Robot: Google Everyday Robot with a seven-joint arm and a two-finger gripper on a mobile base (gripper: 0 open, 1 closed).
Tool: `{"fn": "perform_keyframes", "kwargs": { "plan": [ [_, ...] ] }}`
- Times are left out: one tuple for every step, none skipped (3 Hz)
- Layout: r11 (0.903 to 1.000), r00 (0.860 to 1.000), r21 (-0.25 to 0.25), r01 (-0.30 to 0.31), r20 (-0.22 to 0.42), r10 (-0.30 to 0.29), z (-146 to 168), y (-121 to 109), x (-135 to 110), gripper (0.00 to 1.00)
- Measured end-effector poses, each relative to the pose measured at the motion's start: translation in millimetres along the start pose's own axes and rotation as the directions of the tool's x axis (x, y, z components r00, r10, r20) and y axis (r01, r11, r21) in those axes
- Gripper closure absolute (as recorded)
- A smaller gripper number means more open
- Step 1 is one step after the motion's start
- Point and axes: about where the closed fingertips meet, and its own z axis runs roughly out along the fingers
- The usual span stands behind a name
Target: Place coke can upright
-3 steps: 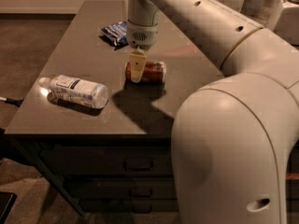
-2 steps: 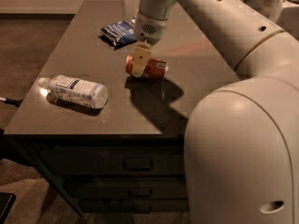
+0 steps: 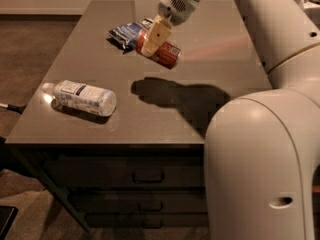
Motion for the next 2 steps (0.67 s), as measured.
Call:
{"fn": "perform_keyframes", "kwargs": {
  "plan": [
    [0.9993, 0.991, 0.021, -0.03, 0.134, 0.027, -26.9, -10.0, -12.4, 1.0],
    [0.993, 0.96, 0.038, -0.112, 0.263, 0.098, -49.7, -26.1, -8.4, 1.0]
  ]
}}
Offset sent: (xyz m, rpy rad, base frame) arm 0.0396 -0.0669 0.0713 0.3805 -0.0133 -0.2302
